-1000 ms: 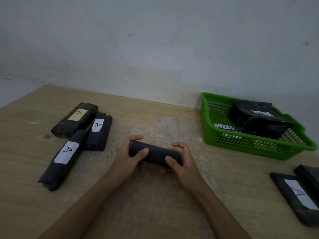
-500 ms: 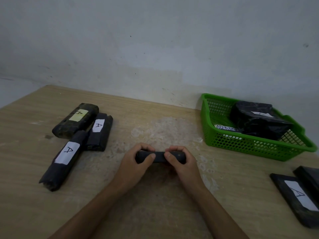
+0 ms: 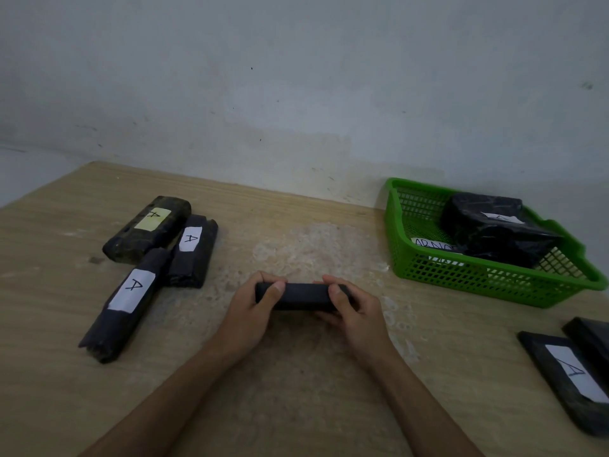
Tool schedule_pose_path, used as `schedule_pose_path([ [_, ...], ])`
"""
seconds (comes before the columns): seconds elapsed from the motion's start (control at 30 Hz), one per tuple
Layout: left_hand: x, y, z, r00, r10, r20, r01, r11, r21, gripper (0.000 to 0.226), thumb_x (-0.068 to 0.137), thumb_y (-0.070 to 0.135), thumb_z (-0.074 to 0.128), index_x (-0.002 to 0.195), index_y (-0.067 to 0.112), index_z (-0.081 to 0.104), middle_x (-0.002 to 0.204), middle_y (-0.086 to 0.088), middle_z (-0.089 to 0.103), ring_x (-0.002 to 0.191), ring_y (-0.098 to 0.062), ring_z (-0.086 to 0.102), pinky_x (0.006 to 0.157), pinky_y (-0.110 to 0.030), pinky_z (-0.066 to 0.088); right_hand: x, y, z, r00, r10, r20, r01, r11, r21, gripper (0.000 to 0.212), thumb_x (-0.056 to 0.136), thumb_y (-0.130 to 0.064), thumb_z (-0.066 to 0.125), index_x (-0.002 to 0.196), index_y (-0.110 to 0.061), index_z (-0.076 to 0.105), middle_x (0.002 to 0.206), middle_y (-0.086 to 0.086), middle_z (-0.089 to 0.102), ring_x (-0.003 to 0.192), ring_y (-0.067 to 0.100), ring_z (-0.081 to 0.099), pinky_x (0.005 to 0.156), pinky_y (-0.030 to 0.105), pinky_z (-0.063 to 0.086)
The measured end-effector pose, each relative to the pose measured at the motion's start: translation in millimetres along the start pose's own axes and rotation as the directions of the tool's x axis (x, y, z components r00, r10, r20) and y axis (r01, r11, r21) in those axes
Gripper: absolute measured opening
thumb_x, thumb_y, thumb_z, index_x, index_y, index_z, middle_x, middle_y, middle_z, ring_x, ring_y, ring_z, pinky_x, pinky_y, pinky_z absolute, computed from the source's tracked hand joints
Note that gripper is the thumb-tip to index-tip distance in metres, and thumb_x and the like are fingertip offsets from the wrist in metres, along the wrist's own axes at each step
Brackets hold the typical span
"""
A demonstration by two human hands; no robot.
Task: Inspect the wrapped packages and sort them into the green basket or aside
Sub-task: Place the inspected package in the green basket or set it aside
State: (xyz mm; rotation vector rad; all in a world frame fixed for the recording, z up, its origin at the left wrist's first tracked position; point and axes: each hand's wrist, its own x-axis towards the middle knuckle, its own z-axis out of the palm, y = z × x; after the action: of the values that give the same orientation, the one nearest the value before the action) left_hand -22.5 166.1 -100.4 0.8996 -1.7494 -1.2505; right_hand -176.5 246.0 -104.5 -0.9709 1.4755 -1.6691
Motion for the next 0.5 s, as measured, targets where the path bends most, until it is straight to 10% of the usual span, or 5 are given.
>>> schedule_pose_path([
  [0.3,-4.3,15.8,-0.3,1.0,-0.014,0.0,0.013,0.993,-0.119,0.012,0.092,0.02,0.054,0.084,0.015,0.062,0.086,0.001,0.061,0.081,-0.008,0.057,0.064,-0.005,0.043,0.2,-8.3,-7.3,0.99,-0.14,-0.03,0.143,0.98,0.142,0.047,0.065,-0.033,0.084,0.103,-0.015,0.065,0.096,-0.003,0.068,0.089,0.013,0.066,0.07,0.027,0.057],
  [0.5,-14.3,20.2,0.8,0.958,0.217,0.19,-0.221,0.975,0.003,0.024,0.09,0.021,0.056,0.108,0.035,0.054,0.097,0.006,0.065,0.091,-0.003,0.062,0.074,-0.011,0.05,-12.1,-24.2,-0.5,0.966,-0.251,-0.067,0.256,0.964,0.071,0.028,0.074,0.001,0.072,0.095,-0.014,0.062,0.081,-0.007,0.075,0.075,0.004,0.068,0.063,0.016,0.051],
])
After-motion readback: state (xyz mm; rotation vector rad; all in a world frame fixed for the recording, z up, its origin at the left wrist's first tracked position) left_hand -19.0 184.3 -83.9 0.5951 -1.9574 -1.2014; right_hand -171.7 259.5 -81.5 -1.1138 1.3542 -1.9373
